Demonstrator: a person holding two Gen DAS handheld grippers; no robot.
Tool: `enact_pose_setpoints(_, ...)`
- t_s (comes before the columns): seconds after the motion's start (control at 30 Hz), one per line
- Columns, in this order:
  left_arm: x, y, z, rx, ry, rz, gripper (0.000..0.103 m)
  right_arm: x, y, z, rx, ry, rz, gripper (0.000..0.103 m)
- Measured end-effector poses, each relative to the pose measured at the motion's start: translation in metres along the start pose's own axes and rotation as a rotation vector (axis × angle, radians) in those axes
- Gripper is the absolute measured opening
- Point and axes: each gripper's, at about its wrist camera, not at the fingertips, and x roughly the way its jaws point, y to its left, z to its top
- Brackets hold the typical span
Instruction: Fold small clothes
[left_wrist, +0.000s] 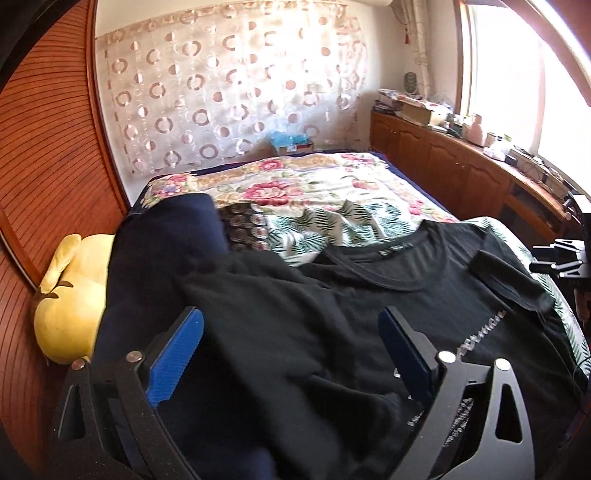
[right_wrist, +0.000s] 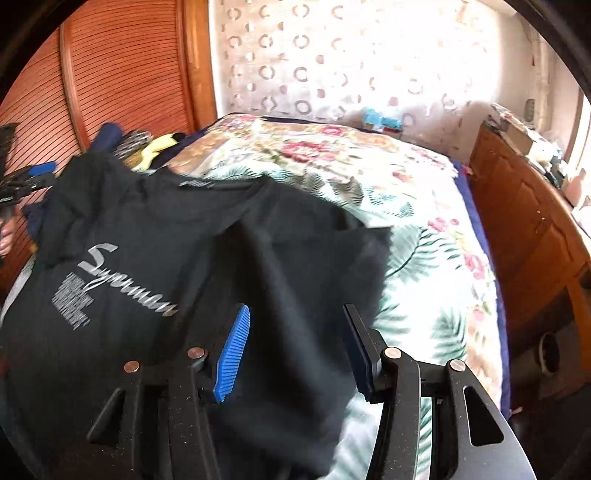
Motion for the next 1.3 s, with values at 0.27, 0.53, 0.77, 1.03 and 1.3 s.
enact_pose_setpoints(0.27, 0.020, 0.040, 0.004, -0.095, 0.048, 0.028, 0.070, 0.046, -0.019, 0.022, 0.042, 0.006, -0.050, 0.052)
enact_pose_setpoints(0.53, 0.034, 0.051, 0.006, -0.133, 0.086, 0.019, 0.057, 0.079, -0.030, 0.034, 0.071, 0.034, -0.059, 0.053)
enact_pose_setpoints(0.77, 0.041, 0.051, 0.010, -0.147, 0.100, -0.007, 0.047, 0.086, -0.039, 0.040, 0.085, 0.039, -0.041, 0.053)
enact_pose_setpoints(1.03, 0.050, 0.053, 0.010, -0.145, 0.123, 0.016, 0.047, 0.088, -0.045, 0.041, 0.091, 0.036, -0.033, 0.056)
enact_pose_setpoints(1.3, 0.035, 0.043, 0.014, -0.115, 0.071, -0.050, 0.006, 0.092, -0.045, 0.044, 0.089, 0.038, -0.024, 0.059)
